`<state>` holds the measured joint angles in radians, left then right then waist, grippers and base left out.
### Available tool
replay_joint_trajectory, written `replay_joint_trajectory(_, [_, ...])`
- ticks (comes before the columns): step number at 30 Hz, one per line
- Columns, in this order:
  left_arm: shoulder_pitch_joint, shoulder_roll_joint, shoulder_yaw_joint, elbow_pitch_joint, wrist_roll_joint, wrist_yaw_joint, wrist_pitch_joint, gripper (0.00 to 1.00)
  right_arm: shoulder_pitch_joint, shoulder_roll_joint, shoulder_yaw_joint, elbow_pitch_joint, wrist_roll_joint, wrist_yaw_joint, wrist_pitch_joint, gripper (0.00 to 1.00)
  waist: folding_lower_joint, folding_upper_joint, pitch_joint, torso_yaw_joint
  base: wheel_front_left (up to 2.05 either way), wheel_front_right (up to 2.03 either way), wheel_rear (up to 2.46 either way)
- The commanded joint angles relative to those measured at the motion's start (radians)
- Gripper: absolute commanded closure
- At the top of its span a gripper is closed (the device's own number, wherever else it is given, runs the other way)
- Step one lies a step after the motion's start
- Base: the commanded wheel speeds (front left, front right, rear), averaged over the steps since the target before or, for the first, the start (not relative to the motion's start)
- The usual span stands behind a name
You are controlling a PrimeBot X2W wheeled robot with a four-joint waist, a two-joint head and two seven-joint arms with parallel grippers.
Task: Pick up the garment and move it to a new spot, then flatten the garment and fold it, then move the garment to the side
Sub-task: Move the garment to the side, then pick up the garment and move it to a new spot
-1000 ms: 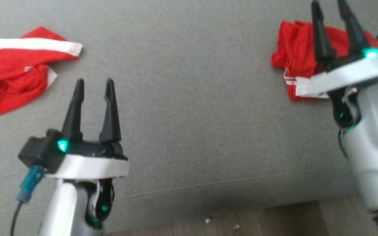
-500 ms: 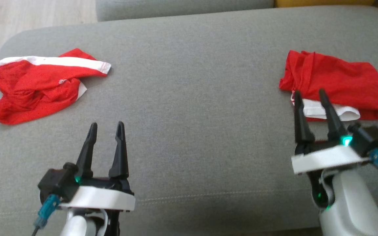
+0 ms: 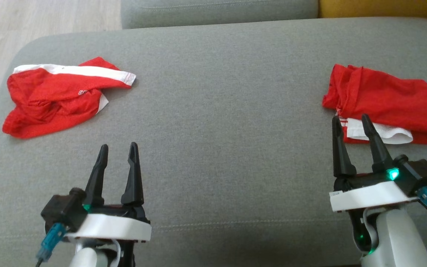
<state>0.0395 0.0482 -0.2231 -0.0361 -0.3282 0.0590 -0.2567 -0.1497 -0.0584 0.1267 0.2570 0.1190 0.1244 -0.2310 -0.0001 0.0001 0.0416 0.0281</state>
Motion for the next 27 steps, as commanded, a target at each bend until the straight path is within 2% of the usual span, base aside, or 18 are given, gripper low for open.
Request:
replay_joint_trajectory(1, [-0.028,0.002,0.033,-0.027,0.004,0.003,-0.005,0.00,-0.014,0.008,0.024,-0.047,0.002,0.006,0.001,0.00,0.0001,-0.0001,-0.002,0.004,0.00,0.00,0.00])
replay_joint_trajectory(23, [-0.026,0.002,0.035,-0.022,0.004,0.004,-0.005,0.00,-0.004,0.008,0.039,-0.060,0.026,0.006,0.014,0.00,0.0001,-0.0001,-0.008,0.014,0.00,0.00,0.00])
replay_joint_trajectory(27, [-0.030,0.002,0.034,-0.025,0.006,0.001,-0.005,0.00,0.000,0.008,0.044,-0.068,0.029,0.006,0.014,0.00,0.0001,-0.0001,-0.009,0.043,0.00,0.00,0.00])
